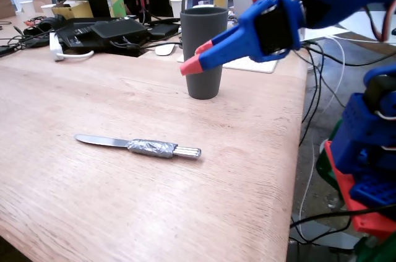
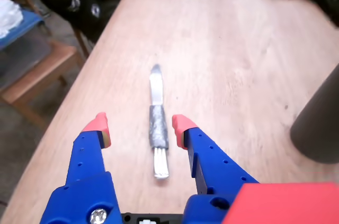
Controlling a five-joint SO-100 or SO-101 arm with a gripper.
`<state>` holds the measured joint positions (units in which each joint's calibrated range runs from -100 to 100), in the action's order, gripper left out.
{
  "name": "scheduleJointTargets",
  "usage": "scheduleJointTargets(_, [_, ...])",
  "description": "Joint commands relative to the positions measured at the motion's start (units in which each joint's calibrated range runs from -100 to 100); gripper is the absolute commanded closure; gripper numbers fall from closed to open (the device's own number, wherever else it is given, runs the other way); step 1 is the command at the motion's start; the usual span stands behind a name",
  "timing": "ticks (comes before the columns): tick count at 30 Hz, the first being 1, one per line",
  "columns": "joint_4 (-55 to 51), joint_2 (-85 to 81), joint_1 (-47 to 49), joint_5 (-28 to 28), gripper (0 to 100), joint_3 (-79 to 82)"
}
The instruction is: Grab the fork and place it in gray glass
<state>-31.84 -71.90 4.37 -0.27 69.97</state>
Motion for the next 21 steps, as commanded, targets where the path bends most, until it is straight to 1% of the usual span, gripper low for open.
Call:
scheduleJointTargets(1, [0.5,-9.7,0.4,-3.3,74,8.5])
scheduleJointTargets(6, [0.5,-23.2,0.7,-2.7,75,24.5])
scheduleJointTargets(7, [0.5,-25.1,1.9,-2.7,76,27.4])
scheduleJointTargets(8, [0.3,-25.3,4.1,-2.7,81,29.5])
scheduleJointTargets(10, [-0.6,-25.4,4.9,-3.2,97,29.5])
scheduleJointTargets(11, [-0.6,-25.4,4.9,-3.3,100,29.5])
scheduleJointTargets(14, [-1.6,-25.4,4.8,-2.8,100,29.6])
scheduleJointTargets(15, [-4.9,-25.4,4.8,-2.9,100,29.6])
scheduleJointTargets(16, [-10.8,-25.4,4.8,-2.8,100,29.3])
scheduleJointTargets(21, [-10.8,-25.4,4.8,-2.8,100,29.3])
